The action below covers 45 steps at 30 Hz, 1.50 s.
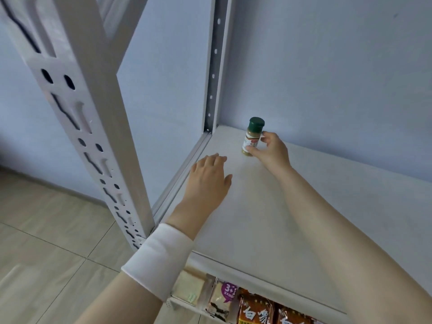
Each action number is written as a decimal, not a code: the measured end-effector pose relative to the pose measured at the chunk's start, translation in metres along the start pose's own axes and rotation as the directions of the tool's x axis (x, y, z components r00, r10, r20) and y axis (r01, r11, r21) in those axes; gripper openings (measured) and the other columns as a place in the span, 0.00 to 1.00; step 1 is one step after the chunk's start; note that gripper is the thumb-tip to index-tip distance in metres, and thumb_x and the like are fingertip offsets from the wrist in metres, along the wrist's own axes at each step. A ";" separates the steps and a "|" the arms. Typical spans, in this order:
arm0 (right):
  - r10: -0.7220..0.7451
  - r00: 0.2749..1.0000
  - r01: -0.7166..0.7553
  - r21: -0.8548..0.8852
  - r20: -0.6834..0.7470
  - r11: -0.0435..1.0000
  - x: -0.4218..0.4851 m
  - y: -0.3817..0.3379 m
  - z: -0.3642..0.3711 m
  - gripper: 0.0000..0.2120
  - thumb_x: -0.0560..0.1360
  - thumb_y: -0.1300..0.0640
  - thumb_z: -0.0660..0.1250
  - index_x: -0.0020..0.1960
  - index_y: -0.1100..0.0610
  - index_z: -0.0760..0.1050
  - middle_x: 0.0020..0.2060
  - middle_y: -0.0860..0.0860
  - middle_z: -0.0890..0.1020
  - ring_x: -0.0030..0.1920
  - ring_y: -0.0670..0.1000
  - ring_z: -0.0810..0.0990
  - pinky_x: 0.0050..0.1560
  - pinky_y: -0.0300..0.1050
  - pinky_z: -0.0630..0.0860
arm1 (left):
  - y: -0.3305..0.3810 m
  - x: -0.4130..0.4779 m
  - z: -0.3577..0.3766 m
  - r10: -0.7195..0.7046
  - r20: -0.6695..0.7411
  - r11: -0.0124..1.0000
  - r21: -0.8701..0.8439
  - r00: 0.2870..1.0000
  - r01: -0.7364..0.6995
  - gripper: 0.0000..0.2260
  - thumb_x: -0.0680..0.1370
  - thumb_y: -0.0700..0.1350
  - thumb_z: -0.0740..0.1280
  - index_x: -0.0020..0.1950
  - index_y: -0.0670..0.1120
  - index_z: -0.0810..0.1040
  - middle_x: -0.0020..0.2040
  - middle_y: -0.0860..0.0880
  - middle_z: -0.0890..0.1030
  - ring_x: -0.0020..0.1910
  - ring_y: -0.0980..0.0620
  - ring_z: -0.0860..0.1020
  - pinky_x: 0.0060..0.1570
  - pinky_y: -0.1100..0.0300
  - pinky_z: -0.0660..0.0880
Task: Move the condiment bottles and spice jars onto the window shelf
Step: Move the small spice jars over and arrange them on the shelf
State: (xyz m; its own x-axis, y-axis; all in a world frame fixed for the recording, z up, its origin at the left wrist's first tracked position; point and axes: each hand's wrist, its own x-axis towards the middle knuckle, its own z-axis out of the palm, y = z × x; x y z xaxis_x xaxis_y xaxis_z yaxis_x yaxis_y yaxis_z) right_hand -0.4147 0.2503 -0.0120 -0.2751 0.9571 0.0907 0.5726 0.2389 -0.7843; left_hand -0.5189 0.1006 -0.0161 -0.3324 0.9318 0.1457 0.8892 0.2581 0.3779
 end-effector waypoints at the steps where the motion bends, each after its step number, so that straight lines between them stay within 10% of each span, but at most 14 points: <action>1: 0.003 1.000 -0.003 0.000 0.006 1.000 0.004 0.001 0.003 0.32 0.69 0.52 0.73 0.69 0.57 0.66 0.65 0.53 0.74 0.65 0.52 0.71 0.59 0.41 0.65 | -0.001 0.003 0.001 -0.008 -0.002 1.000 -0.003 1.000 0.008 0.22 0.80 0.50 0.58 0.73 0.47 0.60 0.74 0.48 0.62 0.73 0.48 0.60 0.70 0.55 0.55; 24: -0.020 1.000 0.021 0.120 -0.005 0.993 -0.023 -0.004 -0.001 0.18 0.68 0.54 0.74 0.56 0.58 0.77 0.50 0.52 0.82 0.49 0.48 0.79 0.51 0.40 0.72 | -0.003 -0.020 -0.002 -0.109 -0.076 0.992 -0.067 0.991 0.104 0.21 0.80 0.51 0.58 0.73 0.48 0.61 0.74 0.50 0.62 0.72 0.49 0.61 0.69 0.58 0.56; 32: -0.060 0.998 0.047 0.286 0.035 0.957 -0.095 -0.007 -0.021 0.15 0.69 0.54 0.73 0.54 0.56 0.77 0.43 0.46 0.80 0.40 0.36 0.78 0.36 0.21 0.70 | 0.012 -0.075 -0.007 -0.128 -0.086 0.992 -0.023 0.988 0.127 0.22 0.80 0.50 0.58 0.73 0.49 0.60 0.74 0.51 0.61 0.73 0.50 0.60 0.69 0.57 0.56; 45: -0.044 0.999 0.042 0.334 0.001 0.942 -0.265 -0.020 -0.018 0.14 0.68 0.52 0.73 0.53 0.50 0.75 0.44 0.44 0.80 0.46 0.40 0.78 0.46 0.31 0.73 | -0.003 -0.216 -0.043 -0.007 -0.063 0.997 -0.081 0.998 0.002 0.21 0.80 0.50 0.58 0.72 0.50 0.62 0.74 0.52 0.62 0.73 0.51 0.60 0.70 0.56 0.55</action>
State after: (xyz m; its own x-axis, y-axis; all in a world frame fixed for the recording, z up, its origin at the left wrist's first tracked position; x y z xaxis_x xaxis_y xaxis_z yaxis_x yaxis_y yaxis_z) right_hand -0.3390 -0.0055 -0.0096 -0.3012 0.9454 0.1248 0.2695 0.2099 -0.9398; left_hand -0.4638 -0.1127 -0.0092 -0.3574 0.9122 0.2006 0.8604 0.2380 0.4507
